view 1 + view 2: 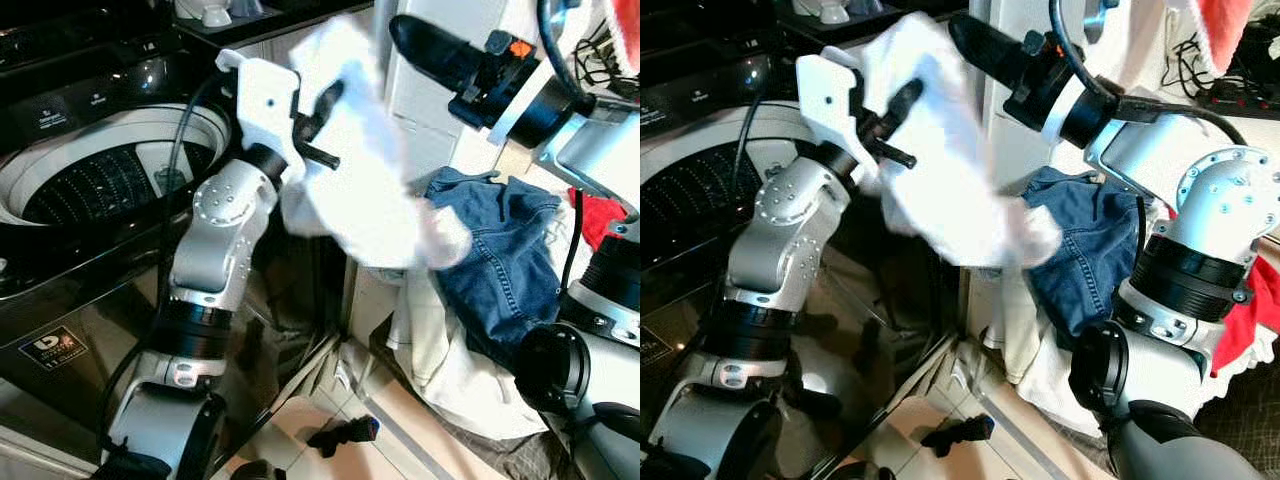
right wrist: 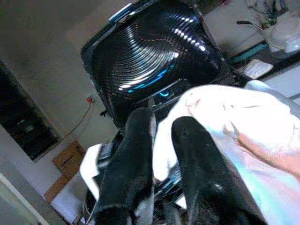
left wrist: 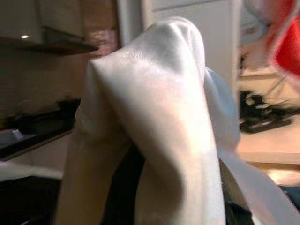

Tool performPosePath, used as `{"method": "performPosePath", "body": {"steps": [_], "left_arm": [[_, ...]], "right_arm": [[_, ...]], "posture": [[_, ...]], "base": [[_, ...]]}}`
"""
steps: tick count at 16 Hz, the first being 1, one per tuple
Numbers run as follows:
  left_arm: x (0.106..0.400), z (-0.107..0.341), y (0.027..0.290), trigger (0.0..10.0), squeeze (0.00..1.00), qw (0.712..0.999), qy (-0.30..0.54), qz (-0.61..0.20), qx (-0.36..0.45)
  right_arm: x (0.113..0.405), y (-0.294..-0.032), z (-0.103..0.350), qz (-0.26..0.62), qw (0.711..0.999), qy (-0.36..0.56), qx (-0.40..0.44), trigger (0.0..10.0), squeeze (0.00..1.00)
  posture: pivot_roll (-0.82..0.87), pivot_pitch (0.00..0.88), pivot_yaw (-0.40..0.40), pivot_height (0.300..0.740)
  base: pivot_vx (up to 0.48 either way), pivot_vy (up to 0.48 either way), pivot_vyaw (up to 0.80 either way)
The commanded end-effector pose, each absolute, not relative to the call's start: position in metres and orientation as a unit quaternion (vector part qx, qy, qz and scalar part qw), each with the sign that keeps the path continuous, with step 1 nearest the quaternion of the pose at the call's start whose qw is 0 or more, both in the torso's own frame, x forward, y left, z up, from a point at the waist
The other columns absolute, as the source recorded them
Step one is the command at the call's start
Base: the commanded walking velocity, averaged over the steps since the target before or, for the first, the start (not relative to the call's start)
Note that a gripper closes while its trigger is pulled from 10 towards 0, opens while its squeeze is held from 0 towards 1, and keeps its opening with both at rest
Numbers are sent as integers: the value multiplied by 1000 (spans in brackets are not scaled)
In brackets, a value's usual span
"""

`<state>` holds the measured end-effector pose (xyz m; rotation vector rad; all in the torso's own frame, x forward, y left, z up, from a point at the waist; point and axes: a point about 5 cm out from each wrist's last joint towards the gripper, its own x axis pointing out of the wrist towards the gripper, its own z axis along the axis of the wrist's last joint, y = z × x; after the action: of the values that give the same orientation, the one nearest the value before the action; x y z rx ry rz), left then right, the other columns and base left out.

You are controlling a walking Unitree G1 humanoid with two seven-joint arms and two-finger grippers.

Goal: Clothes washing

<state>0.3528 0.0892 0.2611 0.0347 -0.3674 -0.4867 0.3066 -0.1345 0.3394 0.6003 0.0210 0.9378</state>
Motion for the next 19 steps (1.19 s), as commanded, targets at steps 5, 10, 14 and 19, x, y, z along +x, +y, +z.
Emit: {"method": "performPosePath", "body": {"steps": [5,10,14,19], "left_arm": [[398,356,167,0,0,924,-290,16,249],[402,405,196,0,0,871,-301,163,353],[426,266,202,10000,0,991,23,81,99],[422,239,205,10000,1000,988,109,83,73]], "right_arm": [[303,-148,324,395,894,16,211,10000,0],[301,-144,309,365,913,26,178,10000,0],[286,-122,268,361,919,88,129,10000,0],[280,-127,261,337,929,96,116,10000,0]], "posture": [[-24,0,16,740],[-74,0,75,740],[-121,0,115,740],[-143,0,133,740]], "base": [[0,0,0],[0,0,0],[0,0,0],[0,0,0]]}}
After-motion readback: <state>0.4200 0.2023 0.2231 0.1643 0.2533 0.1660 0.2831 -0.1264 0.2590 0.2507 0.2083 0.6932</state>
